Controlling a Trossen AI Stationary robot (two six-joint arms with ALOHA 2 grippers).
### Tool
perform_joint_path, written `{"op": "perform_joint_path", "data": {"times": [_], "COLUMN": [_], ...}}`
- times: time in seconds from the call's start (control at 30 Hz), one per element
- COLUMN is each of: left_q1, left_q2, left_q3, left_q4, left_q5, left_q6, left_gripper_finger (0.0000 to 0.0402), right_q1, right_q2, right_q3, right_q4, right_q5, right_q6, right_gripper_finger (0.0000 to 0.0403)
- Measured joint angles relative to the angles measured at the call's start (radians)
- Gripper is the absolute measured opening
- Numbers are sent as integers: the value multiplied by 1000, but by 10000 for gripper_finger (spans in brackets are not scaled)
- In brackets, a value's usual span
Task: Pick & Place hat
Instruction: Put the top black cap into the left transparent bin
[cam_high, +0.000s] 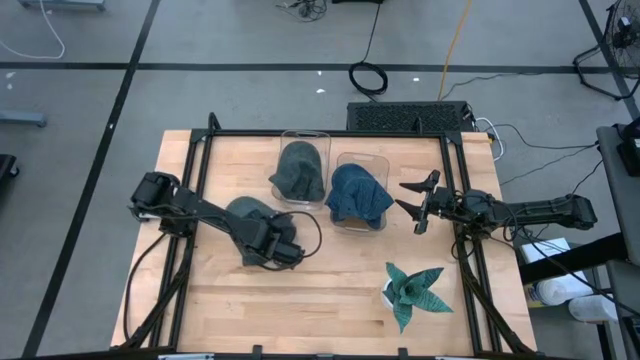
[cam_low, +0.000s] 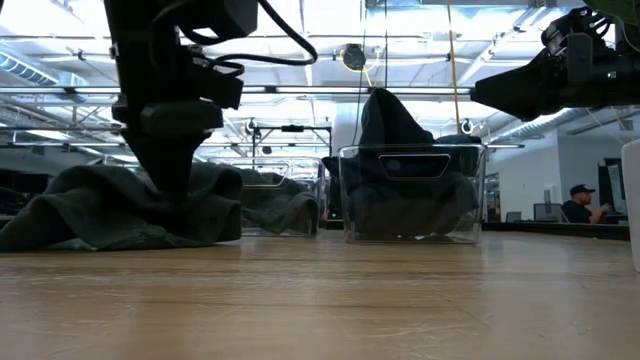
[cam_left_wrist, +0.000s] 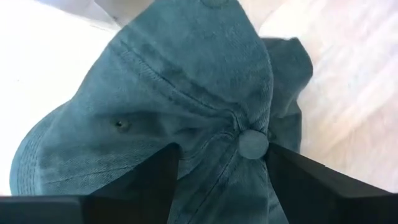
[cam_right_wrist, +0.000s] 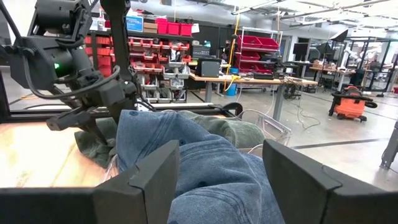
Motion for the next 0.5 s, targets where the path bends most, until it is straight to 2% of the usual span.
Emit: {"op": "perform_joint_path", "data": {"times": [0.3,0.5], "left_q1": [-12,-11], "left_q2": [67,66], "left_q3": [0,0], "left_q4": [-10,-9], "left_q5": [-25,-24], "left_q6": [-49,-53], "left_gripper_finger": [245,222], "right_q1": [0,0], "right_q2": [0,0], "right_q3": [0,0], "right_q4": [0,0], "right_q5": [0,0], "right_q6": [0,0], "right_gripper_finger": [222,222]}}
